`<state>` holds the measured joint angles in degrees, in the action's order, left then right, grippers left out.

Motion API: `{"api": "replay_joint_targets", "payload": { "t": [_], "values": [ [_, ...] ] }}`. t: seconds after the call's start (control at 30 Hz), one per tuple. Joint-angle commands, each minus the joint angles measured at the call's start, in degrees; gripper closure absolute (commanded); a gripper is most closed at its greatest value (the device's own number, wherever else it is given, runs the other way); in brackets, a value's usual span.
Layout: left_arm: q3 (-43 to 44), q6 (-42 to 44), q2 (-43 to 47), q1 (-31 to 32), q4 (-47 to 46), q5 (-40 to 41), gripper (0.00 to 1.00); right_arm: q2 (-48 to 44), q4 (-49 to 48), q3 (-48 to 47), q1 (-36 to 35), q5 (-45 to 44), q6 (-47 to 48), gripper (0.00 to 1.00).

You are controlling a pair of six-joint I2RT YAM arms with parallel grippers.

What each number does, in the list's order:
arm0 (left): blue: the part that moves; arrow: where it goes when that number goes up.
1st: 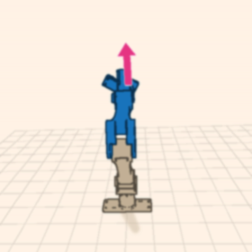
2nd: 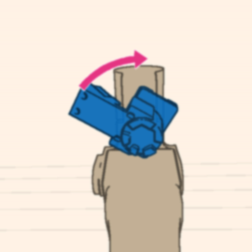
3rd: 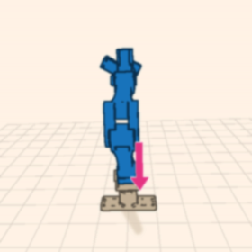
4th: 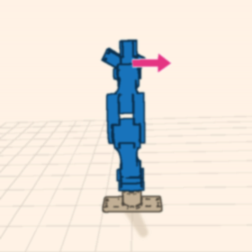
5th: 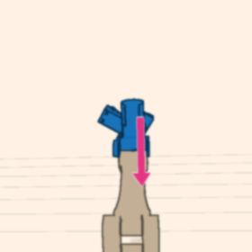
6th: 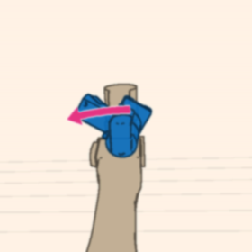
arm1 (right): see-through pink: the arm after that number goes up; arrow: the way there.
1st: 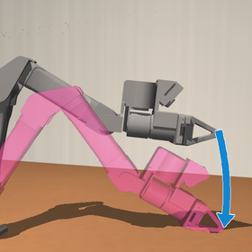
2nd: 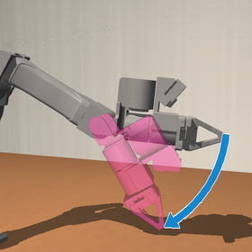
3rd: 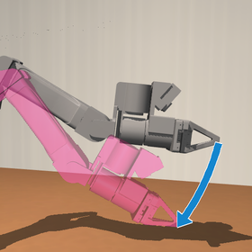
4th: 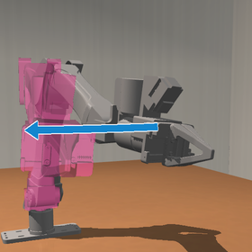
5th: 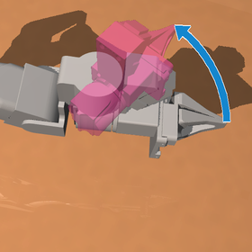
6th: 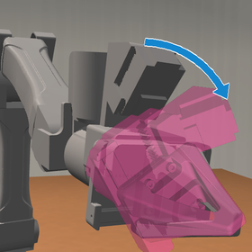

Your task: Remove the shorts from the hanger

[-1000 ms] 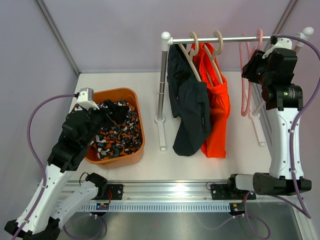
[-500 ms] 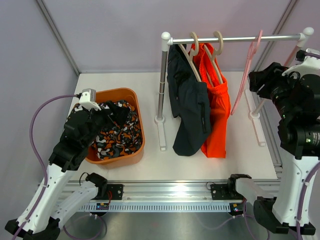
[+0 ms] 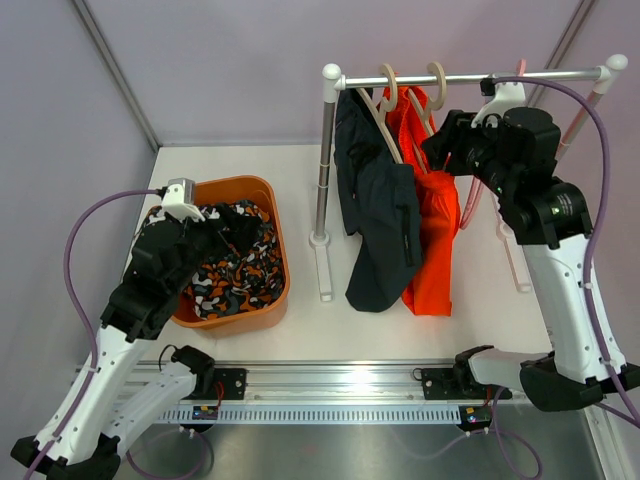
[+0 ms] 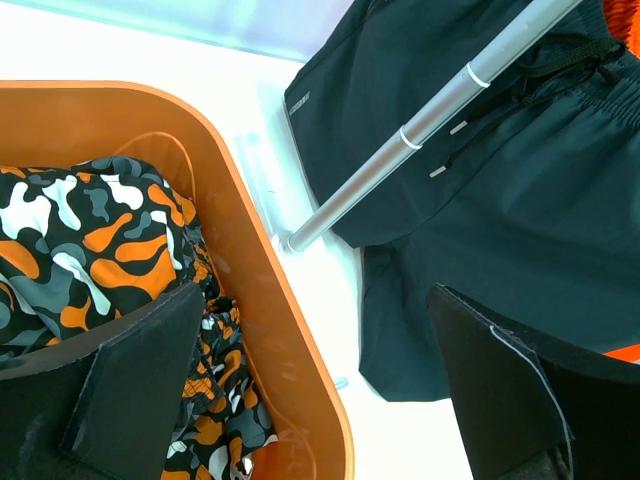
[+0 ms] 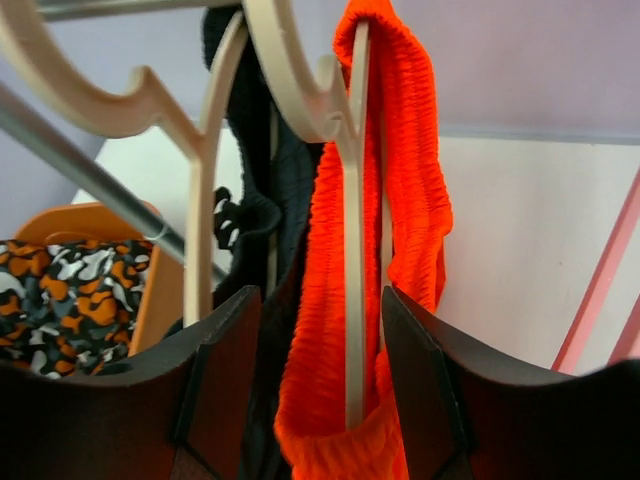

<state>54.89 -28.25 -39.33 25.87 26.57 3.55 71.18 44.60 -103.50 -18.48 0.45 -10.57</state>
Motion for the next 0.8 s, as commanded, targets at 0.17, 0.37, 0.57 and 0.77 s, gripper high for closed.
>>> {"api": "replay_joint_targets", "payload": {
  "t": [0.17,0.37,0.57,0.77],
  "values": [
    [0.1,1.8,0.0,0.1,-2.1,-1.3,0.01,1.2,-13.7,5.8,-0.7,-5.2,5.0,0.38],
    [0.0,1.9,-0.5,0.1,-2.1,-1.5,0.01,3.5,-19.4,7.0,-0.7,-5.8,5.9,0.38],
    [0.2,2.3,-0.3,0.1,-1.7,-1.2,0.01,5.8,-22.9,8.0,-0.7,-6.1,6.1,0.42],
    [0.2,2.7,-0.1,0.1,-1.3,-0.9,0.01,5.2,-26.9,11.2,-0.7,-7.5,5.6,0.55]
  ]
}}
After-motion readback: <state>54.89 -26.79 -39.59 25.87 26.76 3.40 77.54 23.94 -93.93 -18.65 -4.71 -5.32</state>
